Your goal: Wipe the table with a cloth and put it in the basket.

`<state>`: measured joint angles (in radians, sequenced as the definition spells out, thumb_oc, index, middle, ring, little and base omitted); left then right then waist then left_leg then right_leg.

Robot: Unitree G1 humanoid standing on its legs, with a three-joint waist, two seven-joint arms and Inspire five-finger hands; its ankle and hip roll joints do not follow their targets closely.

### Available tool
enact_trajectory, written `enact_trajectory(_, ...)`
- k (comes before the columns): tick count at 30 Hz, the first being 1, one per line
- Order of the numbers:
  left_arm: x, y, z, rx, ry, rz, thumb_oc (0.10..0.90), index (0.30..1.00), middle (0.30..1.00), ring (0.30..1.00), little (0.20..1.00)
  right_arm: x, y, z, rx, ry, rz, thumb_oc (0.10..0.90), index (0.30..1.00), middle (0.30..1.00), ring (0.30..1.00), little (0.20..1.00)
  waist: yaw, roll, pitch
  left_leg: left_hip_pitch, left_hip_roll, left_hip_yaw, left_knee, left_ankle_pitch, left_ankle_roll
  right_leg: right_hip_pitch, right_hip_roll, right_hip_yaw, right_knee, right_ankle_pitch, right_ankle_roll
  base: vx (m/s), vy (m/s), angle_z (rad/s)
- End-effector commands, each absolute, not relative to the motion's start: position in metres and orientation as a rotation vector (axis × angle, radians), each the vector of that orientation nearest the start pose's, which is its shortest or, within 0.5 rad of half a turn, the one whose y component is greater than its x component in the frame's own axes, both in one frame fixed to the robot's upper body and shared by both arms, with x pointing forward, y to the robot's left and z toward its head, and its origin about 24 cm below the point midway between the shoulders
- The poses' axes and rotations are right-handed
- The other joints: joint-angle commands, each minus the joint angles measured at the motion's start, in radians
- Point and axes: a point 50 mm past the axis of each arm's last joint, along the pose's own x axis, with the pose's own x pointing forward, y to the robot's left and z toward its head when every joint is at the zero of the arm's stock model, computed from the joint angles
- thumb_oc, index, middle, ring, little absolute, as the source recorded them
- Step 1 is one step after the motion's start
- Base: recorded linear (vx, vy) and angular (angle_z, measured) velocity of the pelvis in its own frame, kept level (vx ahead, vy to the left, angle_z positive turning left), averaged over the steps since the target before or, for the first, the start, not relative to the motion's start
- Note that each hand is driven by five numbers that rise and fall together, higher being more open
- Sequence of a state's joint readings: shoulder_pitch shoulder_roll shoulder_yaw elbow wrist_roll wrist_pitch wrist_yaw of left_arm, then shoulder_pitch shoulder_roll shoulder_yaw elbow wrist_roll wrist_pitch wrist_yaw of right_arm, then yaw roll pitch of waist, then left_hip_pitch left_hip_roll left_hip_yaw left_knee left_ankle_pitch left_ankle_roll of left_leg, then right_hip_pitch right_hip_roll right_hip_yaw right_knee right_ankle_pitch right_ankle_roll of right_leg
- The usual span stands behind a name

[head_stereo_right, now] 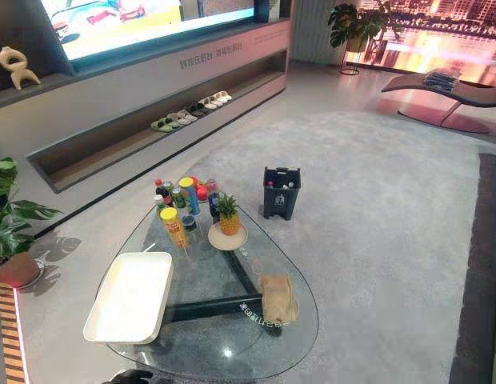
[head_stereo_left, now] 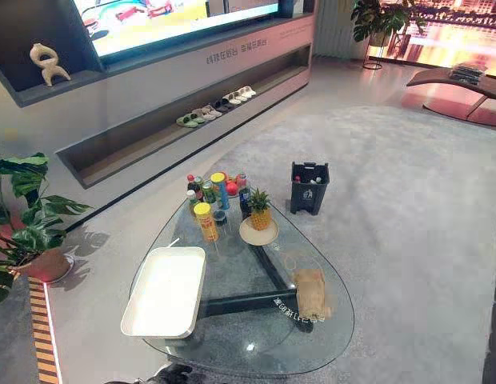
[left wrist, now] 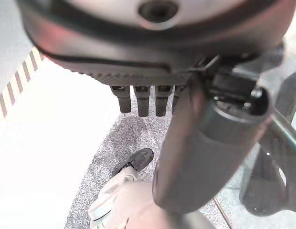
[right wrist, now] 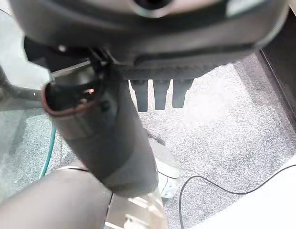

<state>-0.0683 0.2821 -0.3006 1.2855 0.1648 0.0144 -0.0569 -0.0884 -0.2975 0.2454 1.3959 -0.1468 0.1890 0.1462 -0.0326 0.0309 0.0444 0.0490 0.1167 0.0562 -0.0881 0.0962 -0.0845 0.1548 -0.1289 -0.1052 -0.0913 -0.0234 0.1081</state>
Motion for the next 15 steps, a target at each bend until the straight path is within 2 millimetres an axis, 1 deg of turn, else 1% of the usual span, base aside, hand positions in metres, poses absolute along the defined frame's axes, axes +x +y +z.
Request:
enact_trajectory(1,0.1181,0.236,-0.1561,0.617,1.248,-0.26,0.8,0.9,0.9,0.9,0.9,0.0876,-0.2561,-0.1576,-0.458,1.541,0.134,0.8,0.9,0.9,0.9,0.9,0.027,-0.025,0.045,0.058,-0.031,0.016,0.001,-0.116,0.021,-0.04,-0.009,-0.019,0.004,0.042,0.001,-0.09,-0.059,-0.38)
enact_trajectory(5,0.1188,0.2348,-0.1561,0.588,1.246,-0.259,0.8,0.9,0.9,0.9,0.9,0.0886,-0.2569,-0.1571,-0.46,1.539,0.132,0.8,0.9,0.9,0.9,0.9,0.028,-0.024,0.044,0.06,-0.031,0.015,0.001,-0.117,0.021,-0.038,-0.008,-0.019,0.004,0.04,0.0,0.0,0.0,0.0)
enact_trajectory(15,0.1157,0.2369,-0.1566,0.605,1.257,-0.245,0.8,0.9,0.9,0.9,0.9,0.0877,-0.2576,-0.1571,-0.467,1.544,0.129,0.8,0.9,0.9,0.9,0.9,0.03,-0.026,0.043,0.061,-0.029,0.013,0.001,-0.116,0.019,-0.035,-0.006,-0.021,0.004,0.039,-0.002,0.0,0.0,0.0)
